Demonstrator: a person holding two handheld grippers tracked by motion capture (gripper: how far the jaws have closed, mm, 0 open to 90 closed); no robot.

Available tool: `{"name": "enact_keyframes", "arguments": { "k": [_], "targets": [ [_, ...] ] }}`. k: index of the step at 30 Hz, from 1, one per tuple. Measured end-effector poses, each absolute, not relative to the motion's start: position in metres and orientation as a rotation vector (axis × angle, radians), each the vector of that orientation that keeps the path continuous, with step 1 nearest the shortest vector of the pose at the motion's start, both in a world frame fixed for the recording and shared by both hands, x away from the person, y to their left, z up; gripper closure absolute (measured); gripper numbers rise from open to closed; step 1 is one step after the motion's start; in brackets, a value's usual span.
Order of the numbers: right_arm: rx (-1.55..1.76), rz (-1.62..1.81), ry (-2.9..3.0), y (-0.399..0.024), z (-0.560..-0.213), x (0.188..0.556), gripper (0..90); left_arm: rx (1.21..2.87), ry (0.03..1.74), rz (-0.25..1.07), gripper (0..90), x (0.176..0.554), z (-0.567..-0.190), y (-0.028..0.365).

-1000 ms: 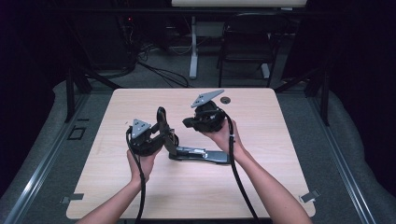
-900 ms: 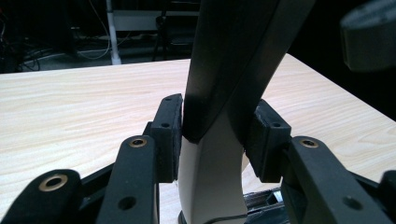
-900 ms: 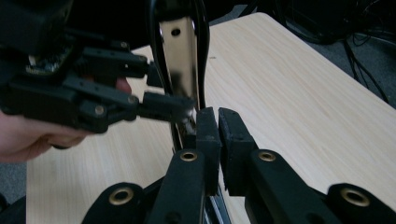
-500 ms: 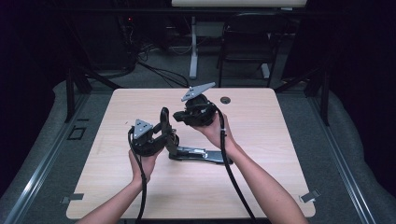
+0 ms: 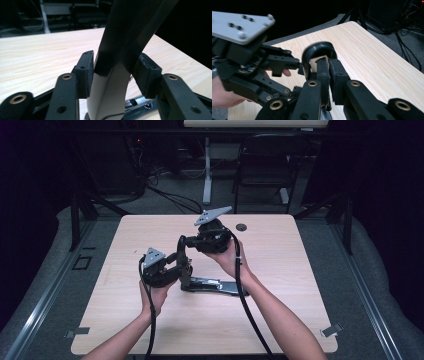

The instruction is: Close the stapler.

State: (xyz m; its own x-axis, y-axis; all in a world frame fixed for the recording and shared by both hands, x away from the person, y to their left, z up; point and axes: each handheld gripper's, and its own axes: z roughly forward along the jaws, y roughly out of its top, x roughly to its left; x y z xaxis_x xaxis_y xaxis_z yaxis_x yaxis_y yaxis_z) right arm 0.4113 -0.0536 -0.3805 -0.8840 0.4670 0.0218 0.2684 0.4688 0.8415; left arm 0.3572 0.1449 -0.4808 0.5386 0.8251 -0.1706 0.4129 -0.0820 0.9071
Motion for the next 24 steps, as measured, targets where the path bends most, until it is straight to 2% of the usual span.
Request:
{"name": "enact_keyframes", "arguments": {
  "k": [7, 19, 22, 24],
  "targets": [
    [0.653, 1.395, 2.499, -0.061, -0.384, 0.410, 87.6, 1.725, 0.996, 0.423, 47.8, 0.361, -0.483, 0.145],
    [0.681, 1.445, 2.498, -0.082, -0.390, 0.408, 87.0, 1.804, 0.872, 0.284, 20.5, 0.363, -0.483, 0.154],
    [0.690, 1.457, 2.496, -0.086, -0.392, 0.408, 87.0, 1.799, 0.863, 0.276, 15.6, 0.362, -0.482, 0.163],
    [0.695, 1.457, 2.493, -0.088, -0.393, 0.407, 87.0, 1.804, 0.861, 0.275, 15.5, 0.362, -0.481, 0.172]
  ]
}}
